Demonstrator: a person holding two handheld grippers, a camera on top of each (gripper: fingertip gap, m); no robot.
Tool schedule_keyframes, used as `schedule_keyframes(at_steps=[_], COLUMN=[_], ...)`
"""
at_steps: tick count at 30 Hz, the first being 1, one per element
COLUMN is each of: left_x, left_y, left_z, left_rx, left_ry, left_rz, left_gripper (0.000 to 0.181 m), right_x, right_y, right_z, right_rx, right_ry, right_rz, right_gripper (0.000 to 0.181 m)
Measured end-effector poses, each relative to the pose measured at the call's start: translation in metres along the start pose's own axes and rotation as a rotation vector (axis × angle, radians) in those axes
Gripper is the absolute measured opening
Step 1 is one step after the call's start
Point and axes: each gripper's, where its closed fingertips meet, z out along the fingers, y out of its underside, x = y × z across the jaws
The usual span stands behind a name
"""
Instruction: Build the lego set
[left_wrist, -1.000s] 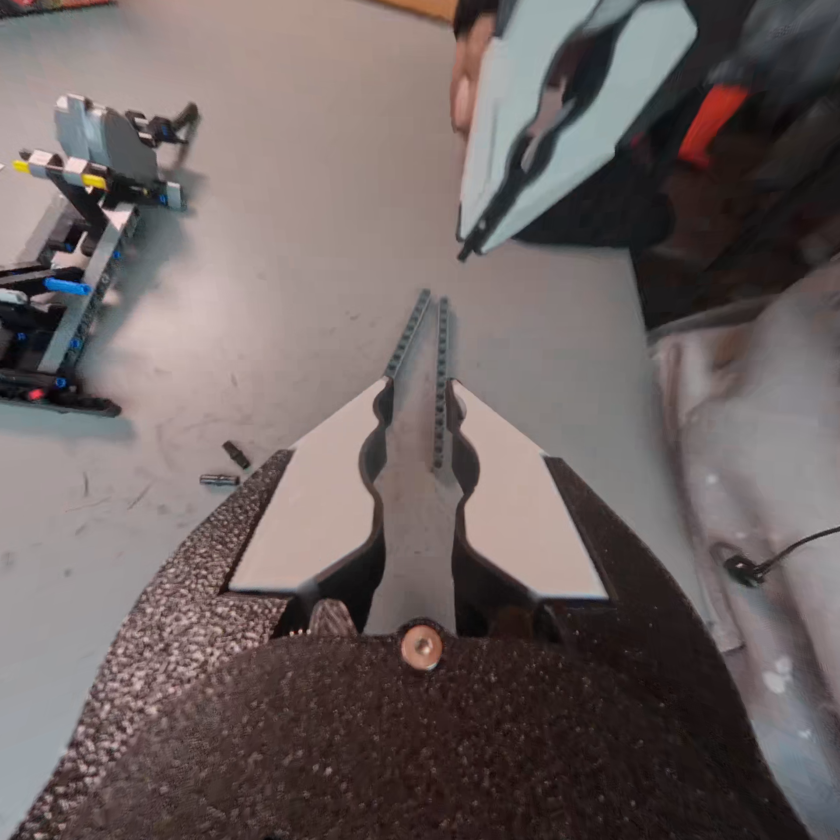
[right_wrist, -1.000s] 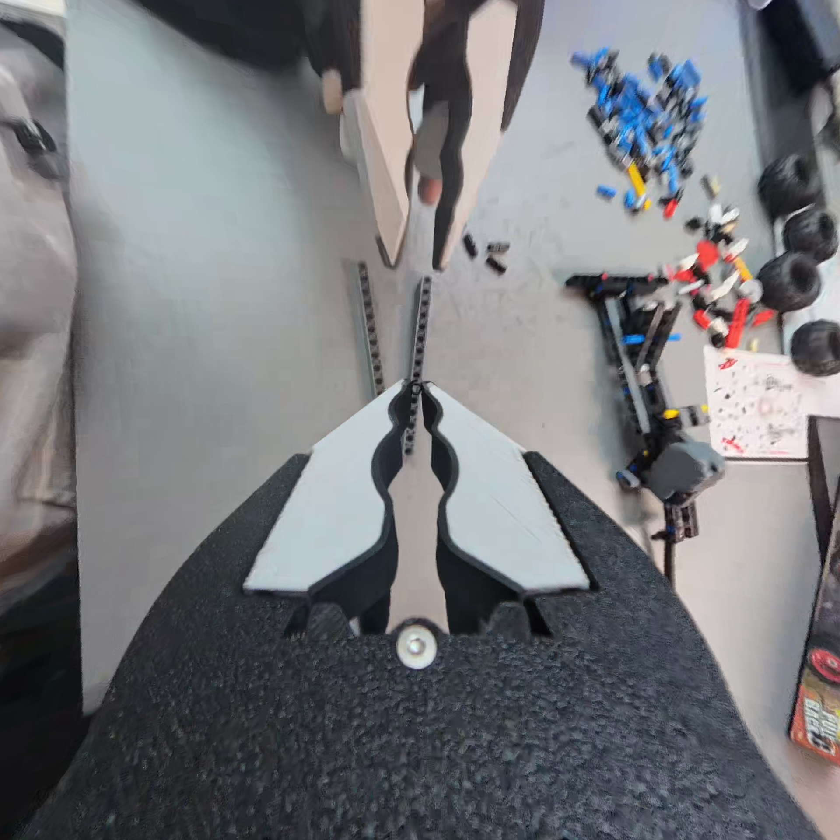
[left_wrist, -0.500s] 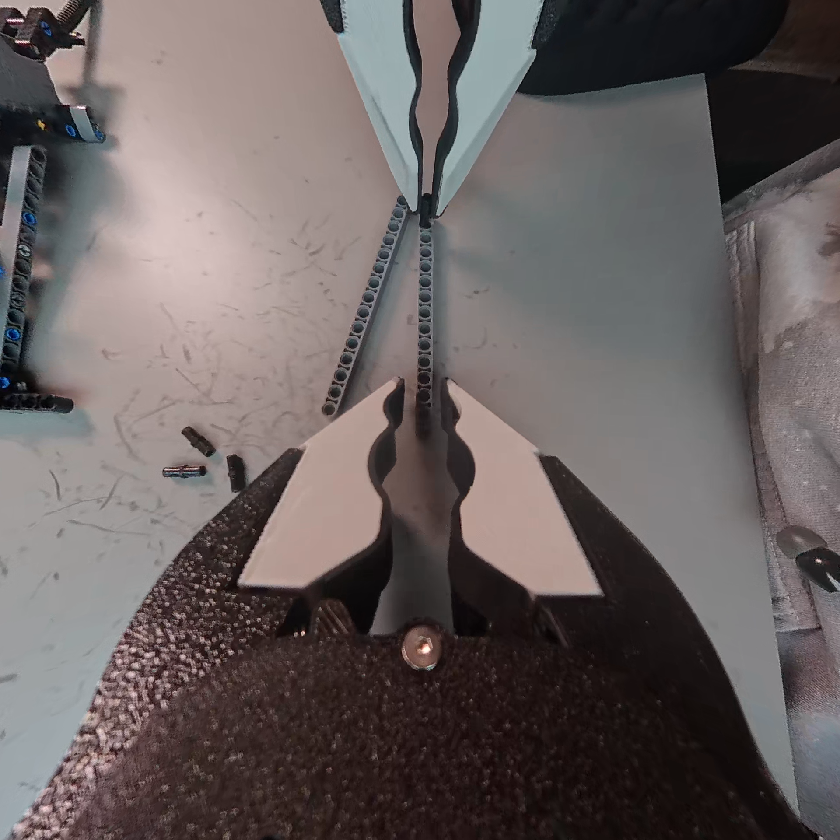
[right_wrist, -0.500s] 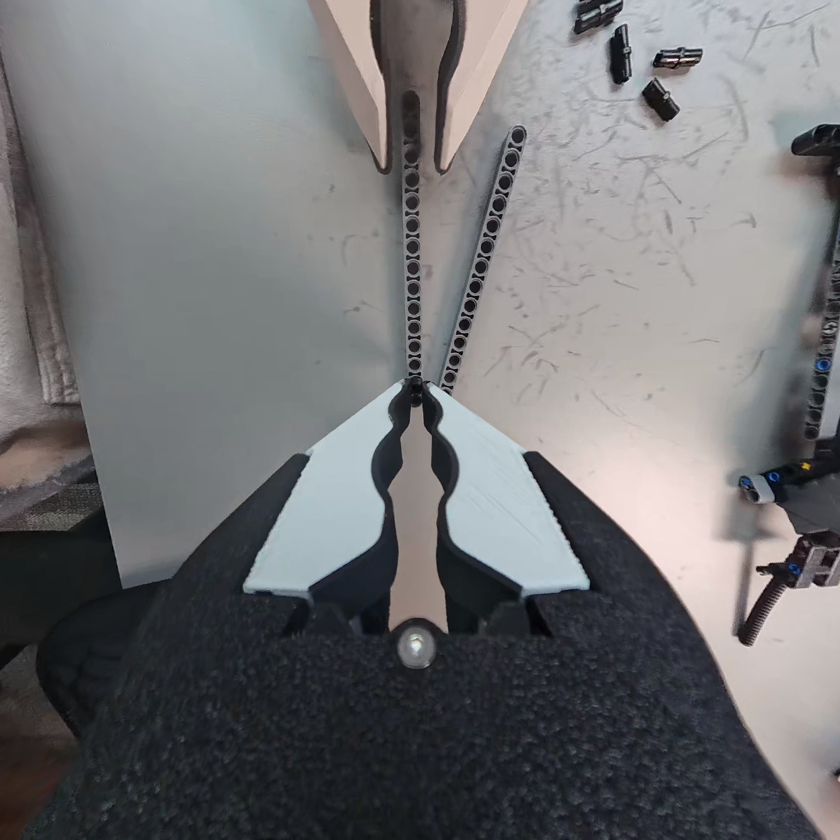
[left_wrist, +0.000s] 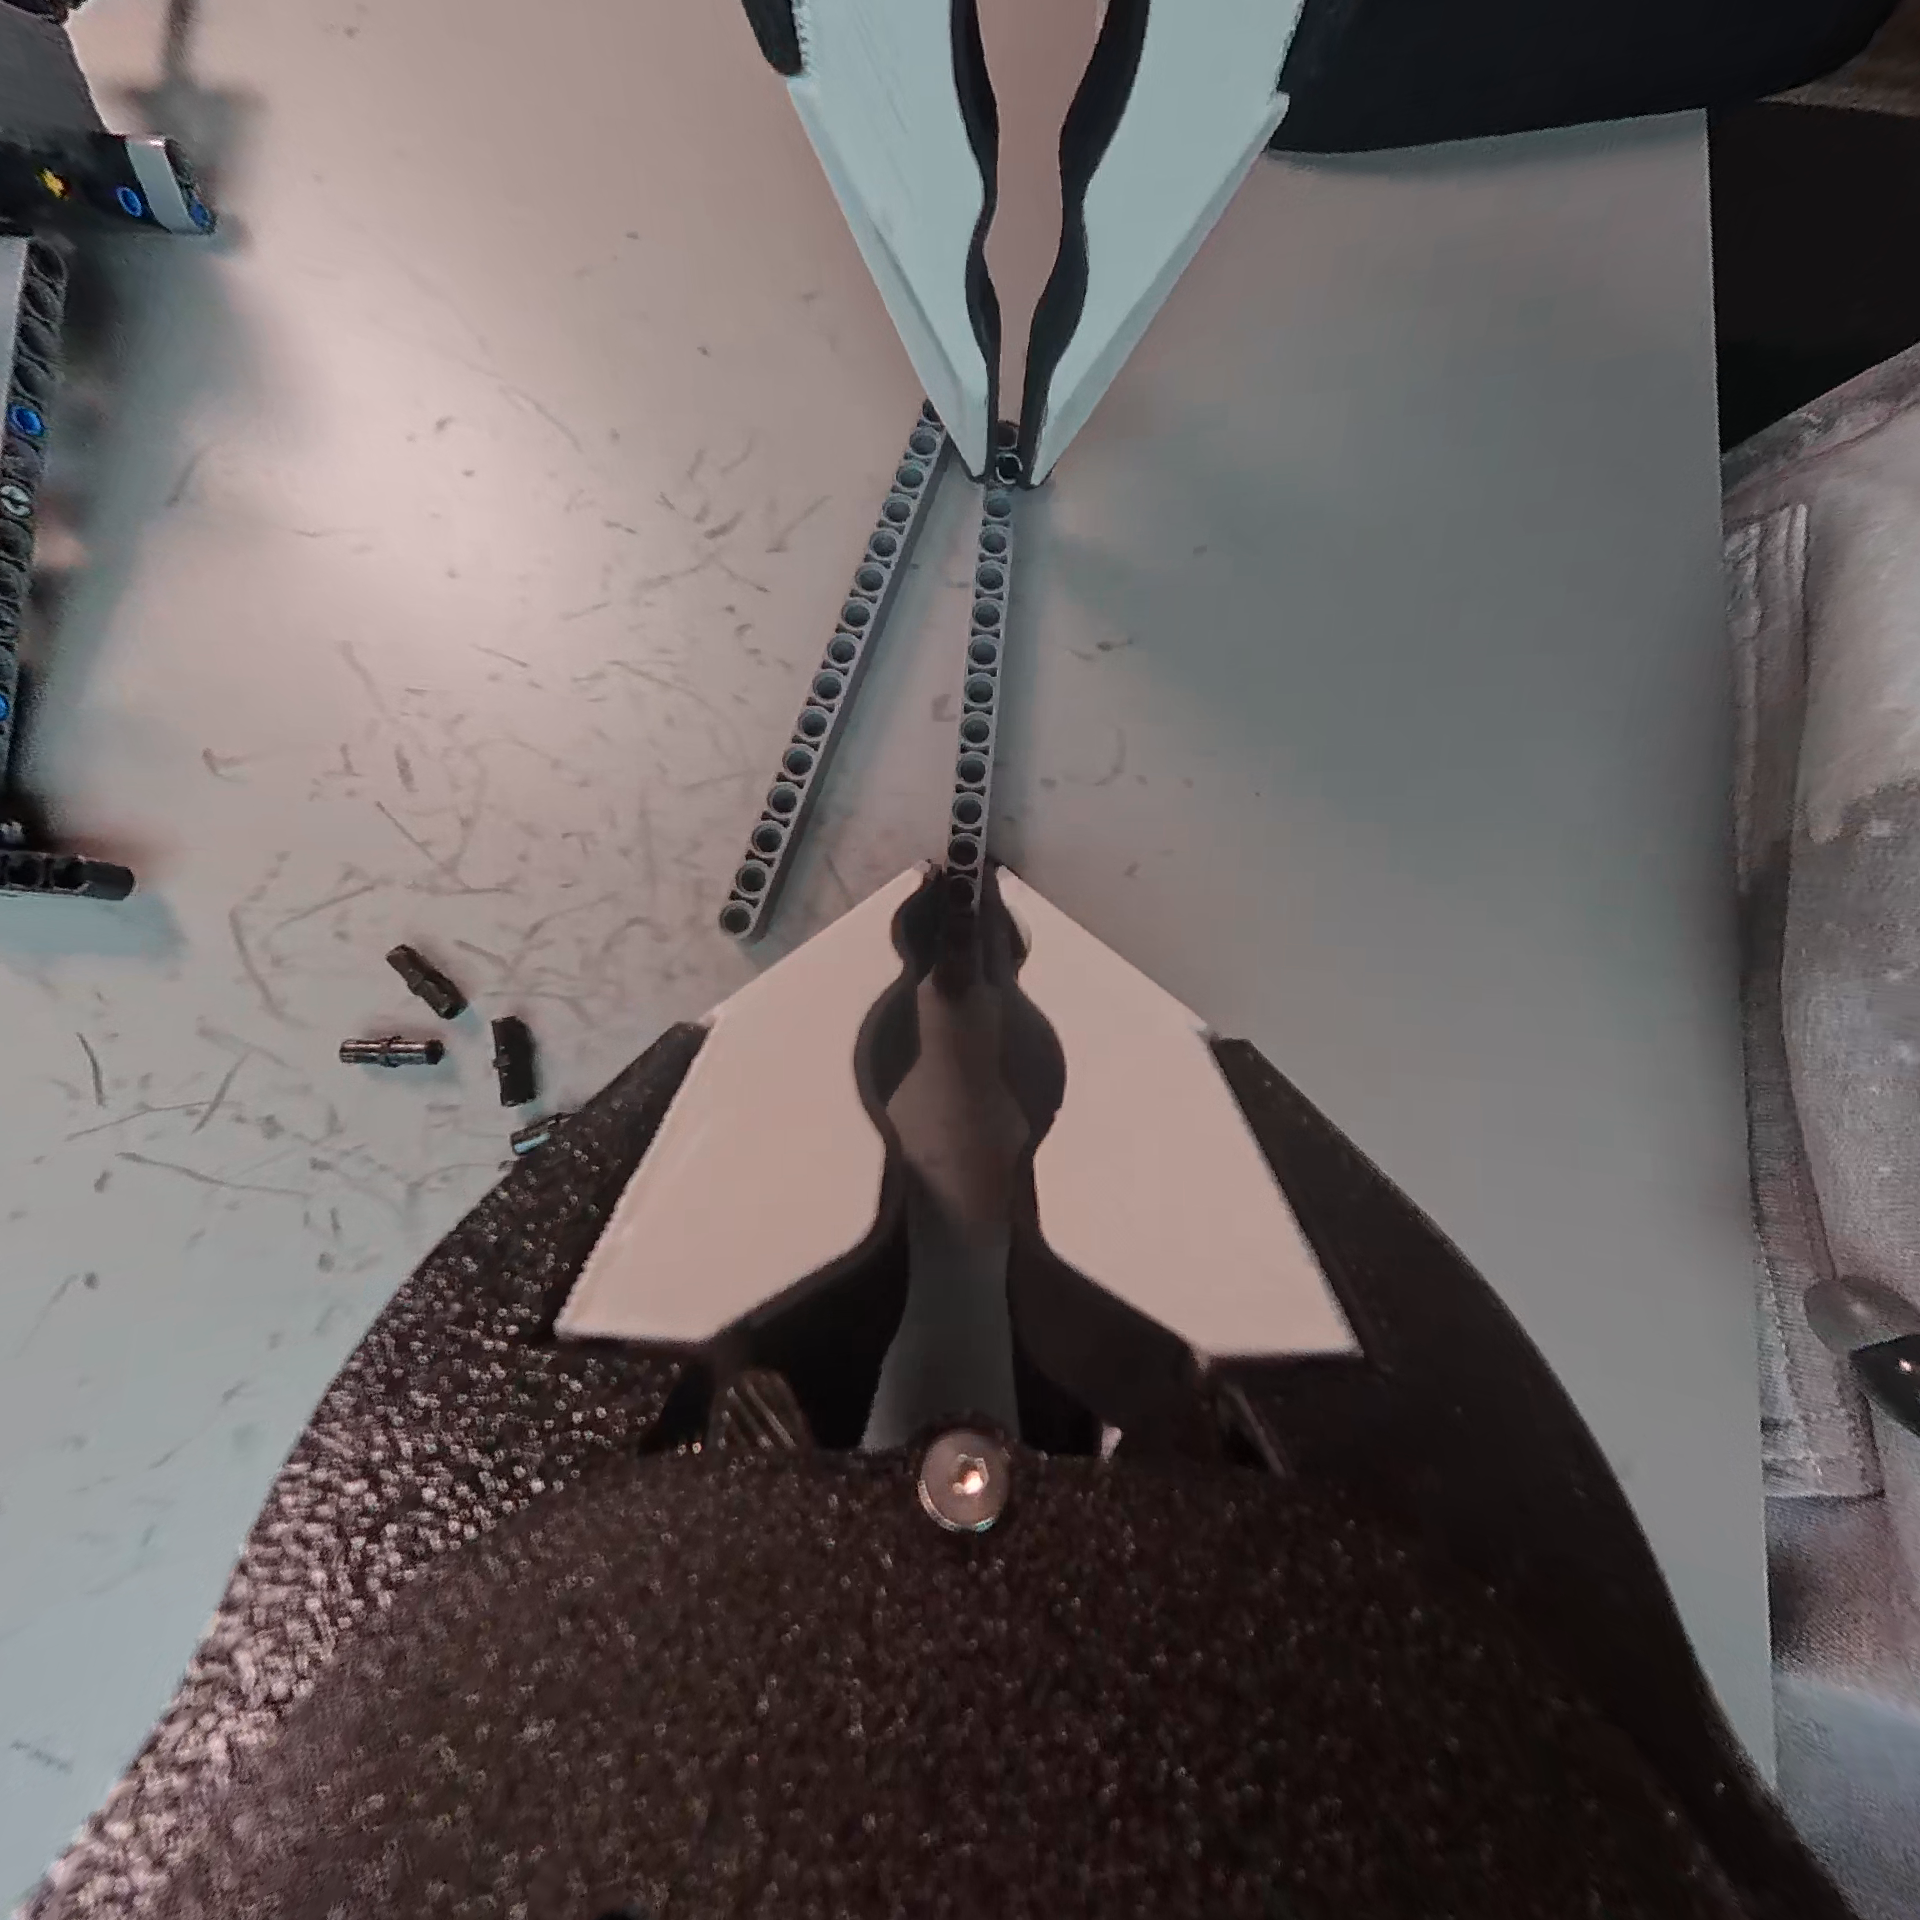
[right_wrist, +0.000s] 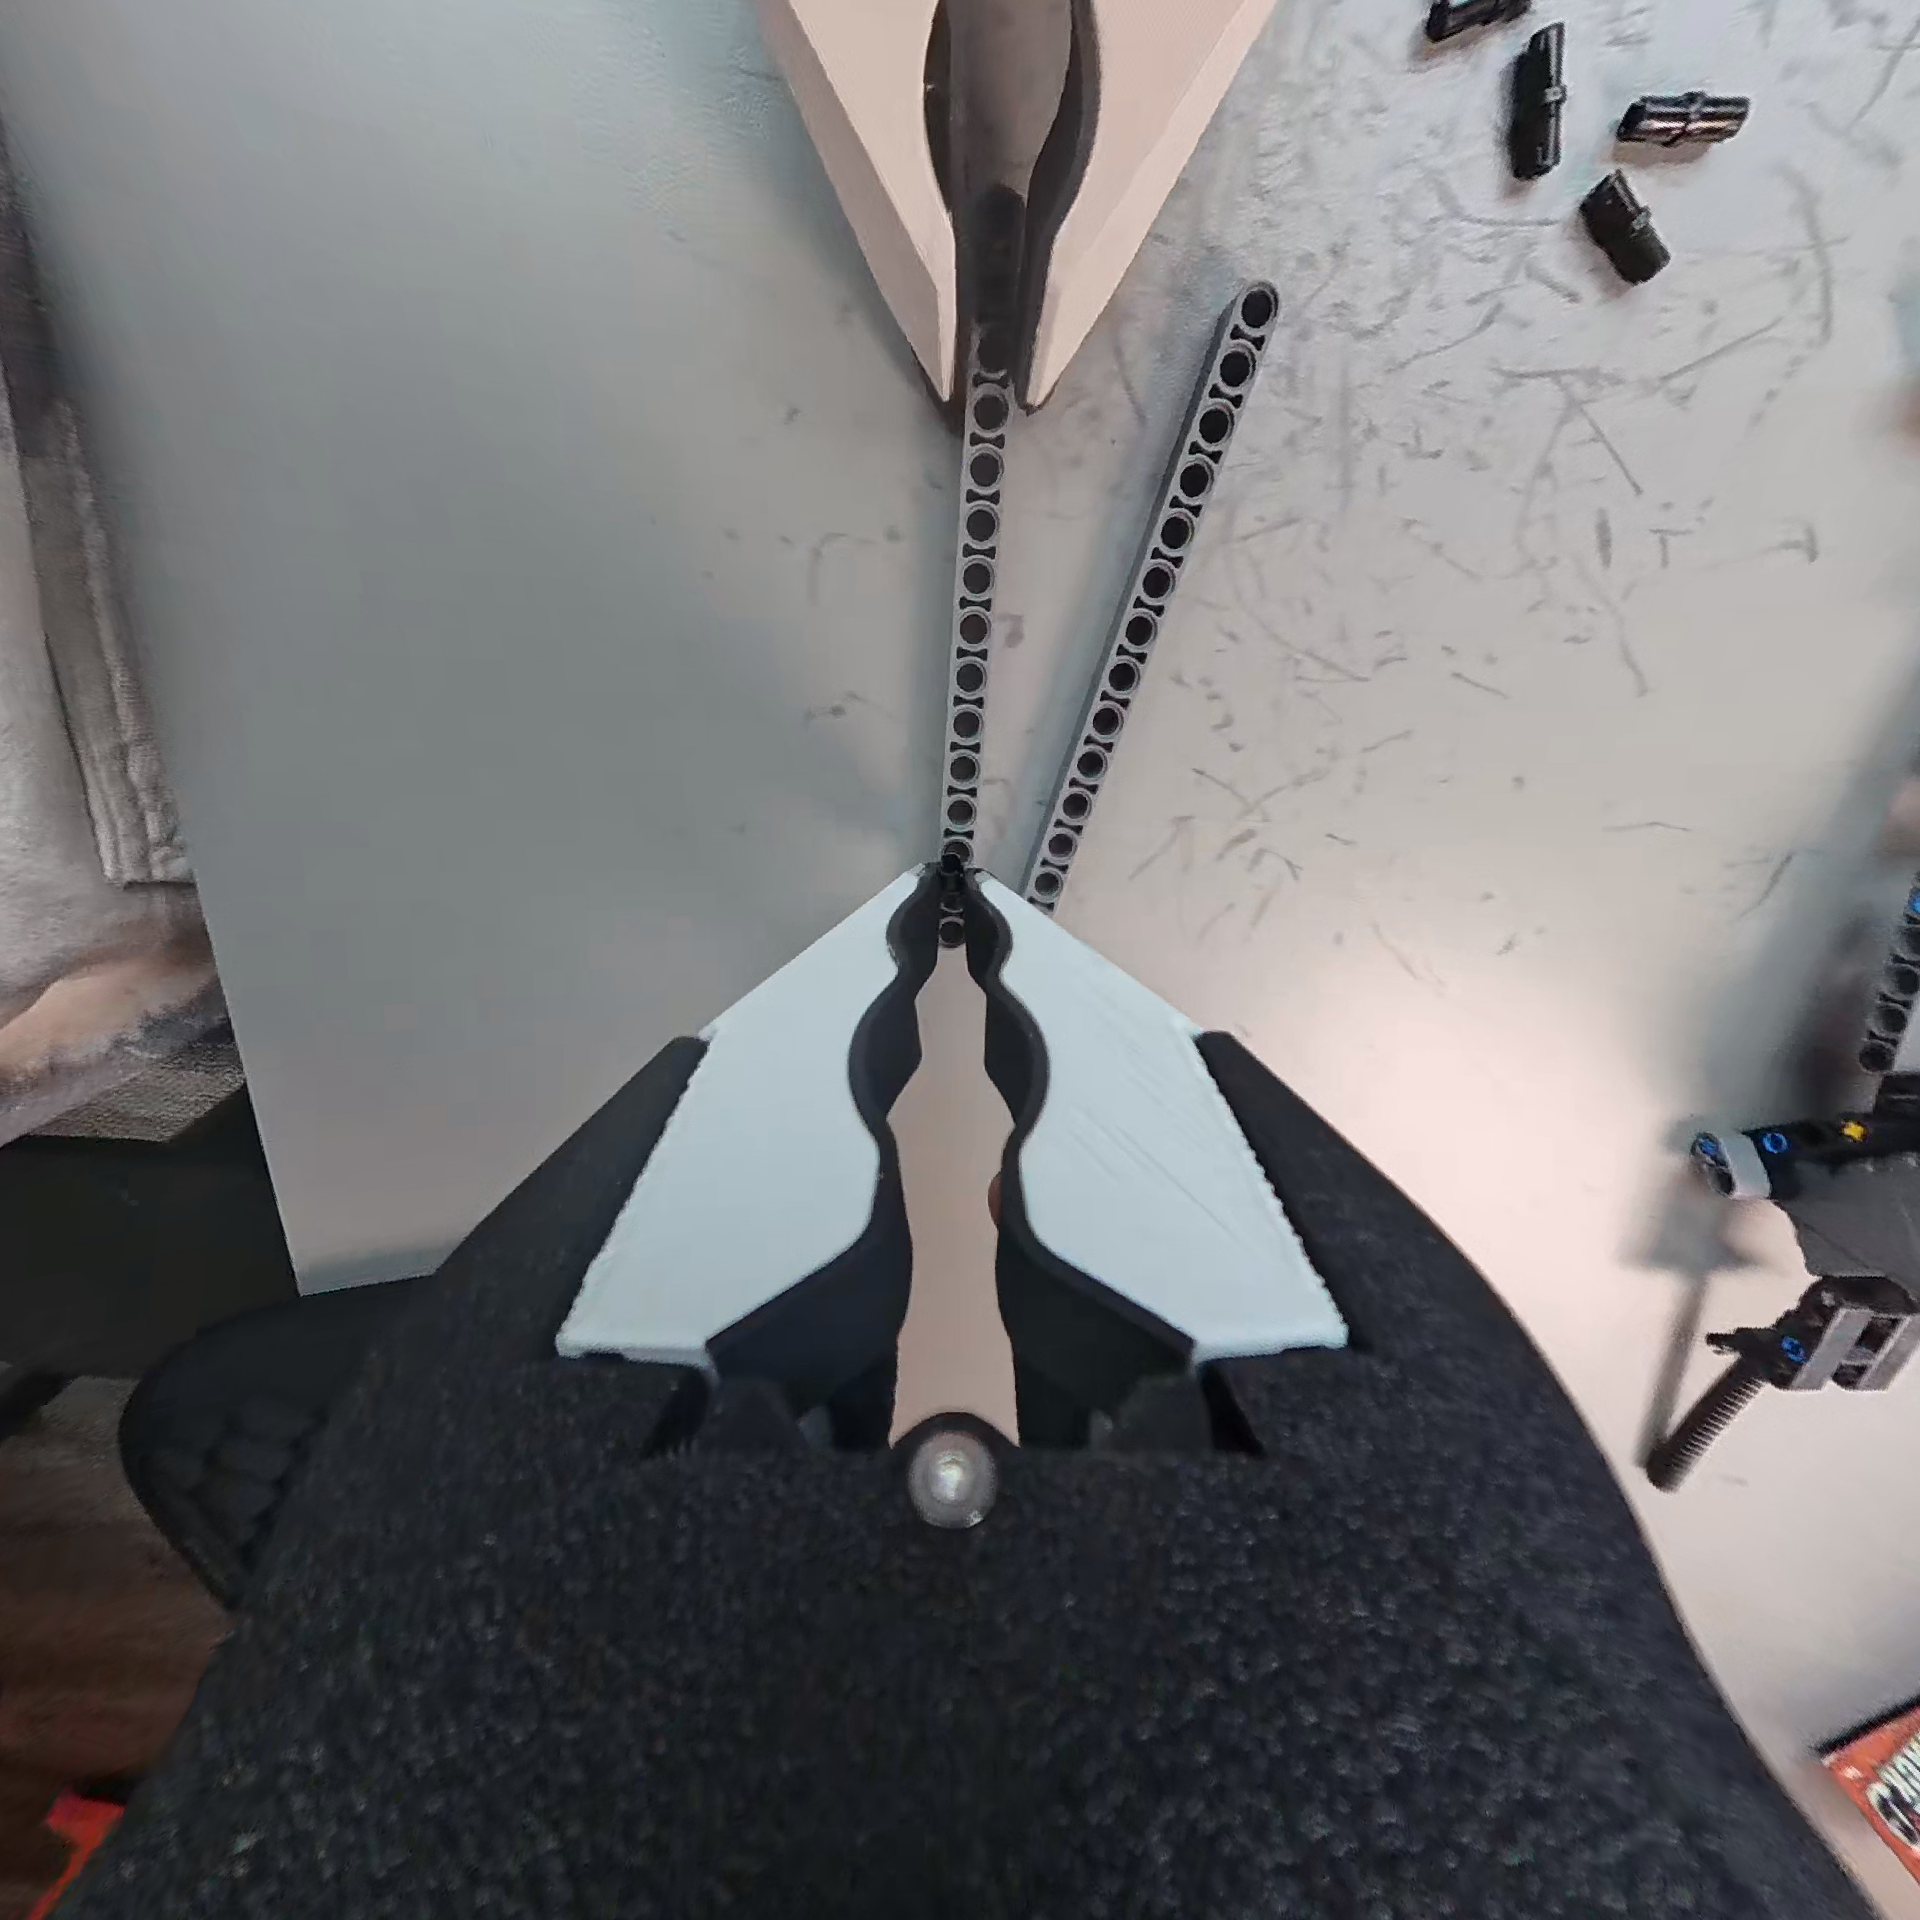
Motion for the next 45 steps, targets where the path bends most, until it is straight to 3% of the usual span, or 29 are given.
schedule_keyframes(at_steps=[11,15,21,25,29,32,45], left_x=[-0.0002,-0.0001,0.0005,0.0002,-0.0001,0.0001,0.0001], left_y=[0.0003,0.0000,-0.0002,-0.0002,0.0001,0.0000,0.0003], left_z=[-0.0002,0.0001,0.0003,0.0003,0.0001,0.0003,-0.0002], left_rx=[-0.003,-0.003,-0.006,-0.001,-0.004,-0.008,-0.007], left_ry=[-0.005,-0.005,-0.014,-0.014,-0.021,-0.022,-0.019], left_rz=[-0.012,-0.019,-0.013,-0.017,-0.019,-0.028,-0.034], left_gripper=[0.008,0.008,0.008,0.008,0.008,0.008,0.008], right_x=[0.0027,0.0030,0.0016,0.0008,0.0008,-0.0007,-0.0017], right_y=[0.0007,0.0009,0.0013,0.0016,0.0017,0.0019,0.0051], right_z=[-0.0038,-0.0041,-0.0033,-0.0038,-0.0041,-0.0039,-0.0005], right_rx=[0.414,0.494,0.379,0.470,0.544,0.498,0.446], right_ry=[0.012,0.051,0.079,0.014,0.055,0.119,0.128], right_rz=[0.276,0.331,0.244,0.314,0.355,0.293,0.233], right_gripper=[0.004,0.004,0.004,0.004,0.004,0.004,0.003])
